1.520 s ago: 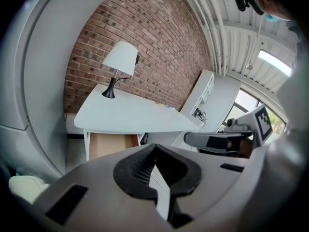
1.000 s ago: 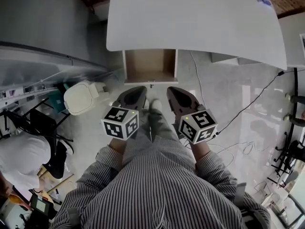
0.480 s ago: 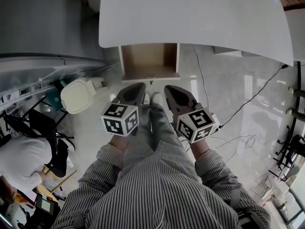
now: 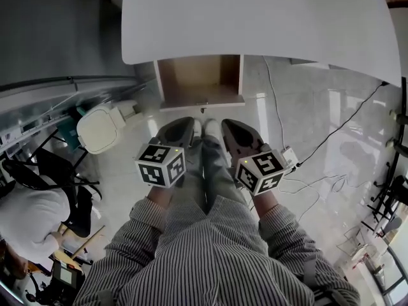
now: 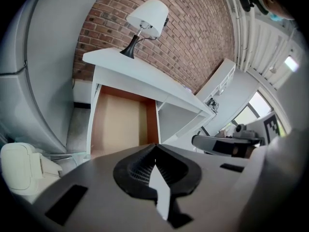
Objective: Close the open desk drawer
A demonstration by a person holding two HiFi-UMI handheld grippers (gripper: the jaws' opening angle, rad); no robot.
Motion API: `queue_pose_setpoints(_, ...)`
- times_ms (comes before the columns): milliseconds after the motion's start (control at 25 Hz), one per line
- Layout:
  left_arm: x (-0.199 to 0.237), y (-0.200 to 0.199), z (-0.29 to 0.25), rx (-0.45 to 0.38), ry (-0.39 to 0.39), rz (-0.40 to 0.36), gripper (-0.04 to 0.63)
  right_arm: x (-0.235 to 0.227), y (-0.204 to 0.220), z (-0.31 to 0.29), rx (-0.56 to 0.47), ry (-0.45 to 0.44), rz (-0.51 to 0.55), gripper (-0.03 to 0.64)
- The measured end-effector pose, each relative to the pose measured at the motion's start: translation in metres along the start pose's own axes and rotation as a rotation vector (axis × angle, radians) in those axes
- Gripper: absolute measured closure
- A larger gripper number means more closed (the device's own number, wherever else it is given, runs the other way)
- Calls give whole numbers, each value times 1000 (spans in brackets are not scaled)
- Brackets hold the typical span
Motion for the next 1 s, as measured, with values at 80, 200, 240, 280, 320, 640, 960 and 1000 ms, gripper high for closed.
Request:
queue_pose_setpoints(80, 5, 5, -5, 10, -1, 13, 583, -4, 5, -7, 9, 7, -6, 600)
queue_pose_setpoints(200, 13, 13, -9, 21, -6, 30, 583, -7, 11, -14, 19, 9, -17, 600)
queue_pose_setpoints(240, 15, 16, -10, 25, -8, 35, 583, -8, 14, -17, 24, 9, -18, 600)
queue_pose_setpoints(280, 18, 19, -12, 29, -12, 38, 583, -9, 16, -19, 28, 10, -20, 600)
queue_pose_setpoints(320, 20, 21, -13, 33, -16, 38, 583, -11, 19, -21, 33, 11, -22, 600)
queue_pose_setpoints(640, 37, 39, -32, 51, -41, 54, 583, -29, 39, -41, 60, 33, -40, 600)
queue_pose_setpoints(960, 57, 55, -48, 47, -67, 70, 583, -52, 57, -55, 47, 104, -39, 600)
queue_pose_setpoints(1000, 60, 58, -50, 49, -74, 63, 583, -53, 60, -57, 45, 102, -33, 600)
Point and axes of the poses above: the fingertips, and each gripper's own axes: z backward along the fingers, x to its left, y out of its underside, the point moved 9 cm from there along z, backward along the fingers, and after that the axes turned 8 degrees about y, right-handed, at the moved point
